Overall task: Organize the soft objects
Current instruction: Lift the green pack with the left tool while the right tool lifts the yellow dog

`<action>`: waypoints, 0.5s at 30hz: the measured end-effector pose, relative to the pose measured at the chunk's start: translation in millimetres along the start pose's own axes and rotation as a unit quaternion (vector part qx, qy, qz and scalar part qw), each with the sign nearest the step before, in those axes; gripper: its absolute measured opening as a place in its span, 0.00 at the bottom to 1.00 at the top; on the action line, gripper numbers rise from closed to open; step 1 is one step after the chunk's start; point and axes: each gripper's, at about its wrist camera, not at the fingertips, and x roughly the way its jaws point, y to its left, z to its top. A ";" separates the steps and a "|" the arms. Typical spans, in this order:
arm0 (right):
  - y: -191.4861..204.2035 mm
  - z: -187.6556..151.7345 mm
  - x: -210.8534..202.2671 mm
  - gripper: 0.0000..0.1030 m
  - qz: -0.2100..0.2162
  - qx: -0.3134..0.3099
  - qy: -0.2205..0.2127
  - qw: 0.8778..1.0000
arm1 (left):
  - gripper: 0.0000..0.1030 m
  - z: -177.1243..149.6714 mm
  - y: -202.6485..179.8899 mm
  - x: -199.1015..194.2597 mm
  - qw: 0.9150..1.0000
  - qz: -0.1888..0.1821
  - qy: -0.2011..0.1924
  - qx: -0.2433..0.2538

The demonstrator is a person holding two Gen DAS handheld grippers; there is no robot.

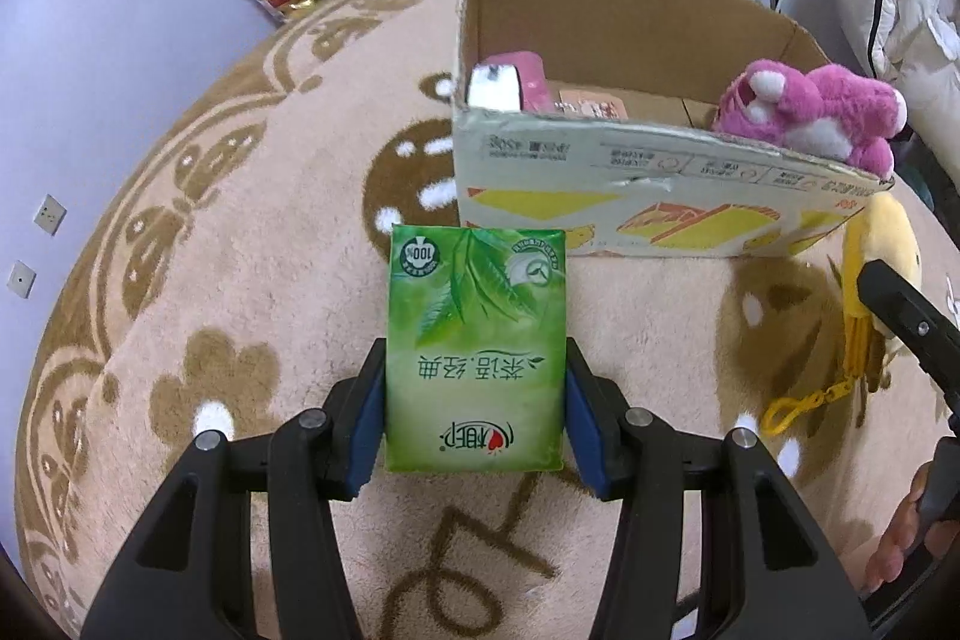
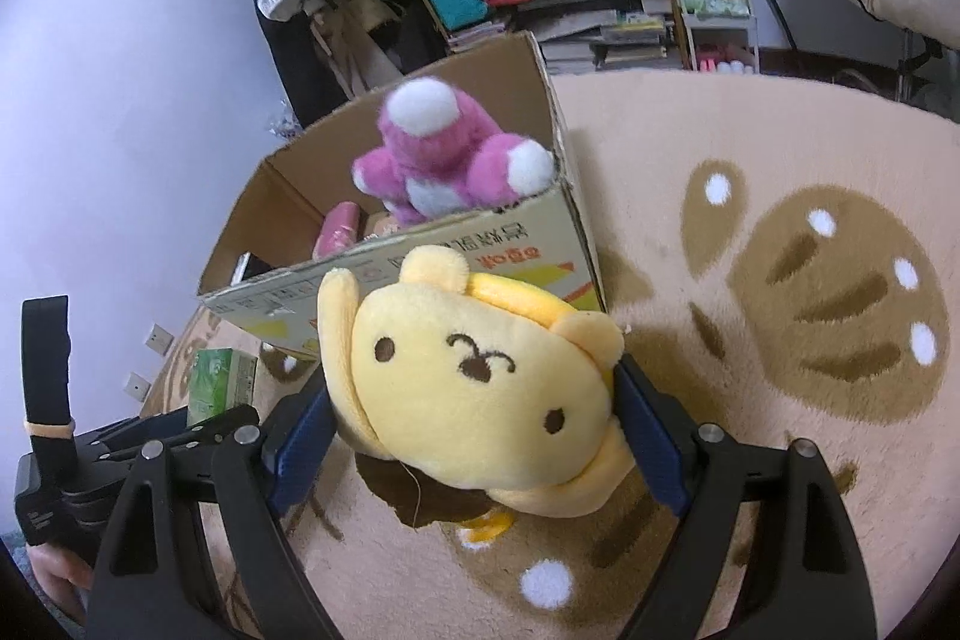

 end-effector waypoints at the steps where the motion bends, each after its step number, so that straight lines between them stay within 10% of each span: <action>1: 2.8 0.3 -2.1 0.88 0.002 -0.006 -0.004 1.000 | 0.50 -0.5 0.8 -1.5 1.000 0.003 -0.005 -0.001; 15: 41.7 4.6 -45.9 0.88 0.031 -0.068 -0.072 0.995 | 0.50 -1.3 3.7 -65.5 0.993 0.025 -0.115 0.007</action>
